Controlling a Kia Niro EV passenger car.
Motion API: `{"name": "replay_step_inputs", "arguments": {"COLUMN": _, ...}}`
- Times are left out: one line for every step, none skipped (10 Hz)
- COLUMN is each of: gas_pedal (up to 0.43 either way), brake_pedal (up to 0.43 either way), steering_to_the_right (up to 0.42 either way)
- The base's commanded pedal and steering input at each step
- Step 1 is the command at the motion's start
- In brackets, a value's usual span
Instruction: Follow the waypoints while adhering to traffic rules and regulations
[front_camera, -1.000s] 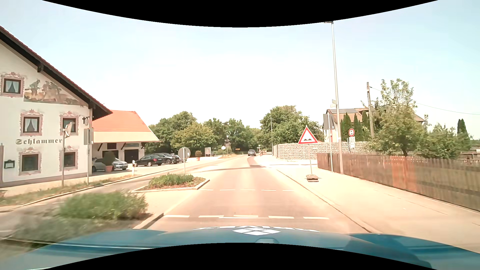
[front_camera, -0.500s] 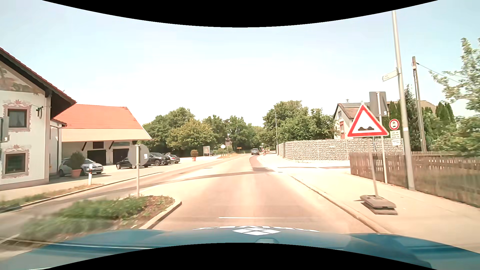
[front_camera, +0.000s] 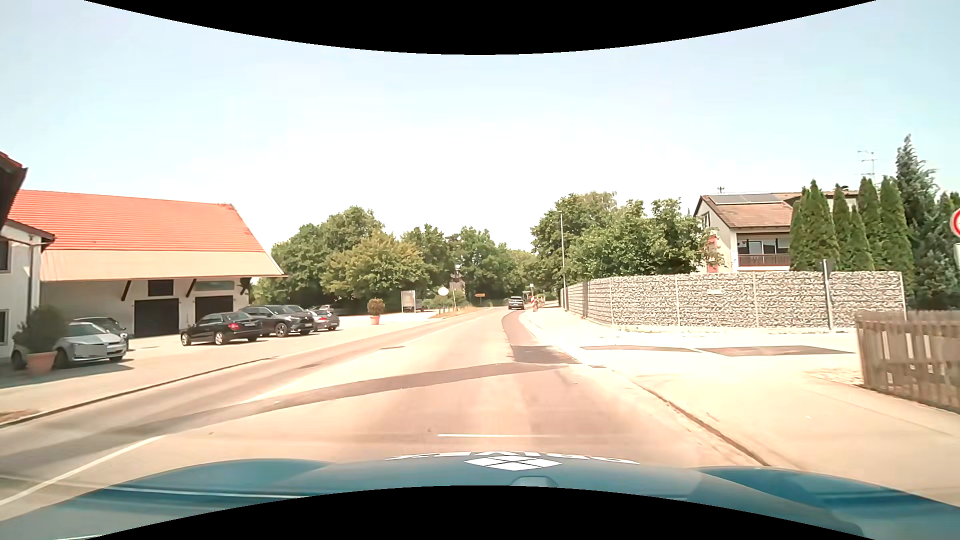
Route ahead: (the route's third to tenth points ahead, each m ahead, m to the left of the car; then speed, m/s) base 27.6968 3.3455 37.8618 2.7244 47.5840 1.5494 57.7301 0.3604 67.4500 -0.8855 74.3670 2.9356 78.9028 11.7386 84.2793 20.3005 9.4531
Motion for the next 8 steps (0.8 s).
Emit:
{"name": "replay_step_inputs", "arguments": {"gas_pedal": 0.079, "brake_pedal": 0.0, "steering_to_the_right": -0.009}}
{"name": "replay_step_inputs", "arguments": {"gas_pedal": 0.079, "brake_pedal": 0.0, "steering_to_the_right": -0.008}}
{"name": "replay_step_inputs", "arguments": {"gas_pedal": 0.079, "brake_pedal": 0.0, "steering_to_the_right": -0.008}}
{"name": "replay_step_inputs", "arguments": {"gas_pedal": 0.098, "brake_pedal": 0.0, "steering_to_the_right": -0.006}}
{"name": "replay_step_inputs", "arguments": {"gas_pedal": 0.13, "brake_pedal": 0.0, "steering_to_the_right": -0.005}}
{"name": "replay_step_inputs", "arguments": {"gas_pedal": 0.13, "brake_pedal": 0.0, "steering_to_the_right": -0.004}}
{"name": "replay_step_inputs", "arguments": {"gas_pedal": 0.13, "brake_pedal": 0.0, "steering_to_the_right": -0.004}}
{"name": "replay_step_inputs", "arguments": {"gas_pedal": 0.118, "brake_pedal": 0.0, "steering_to_the_right": -0.004}}
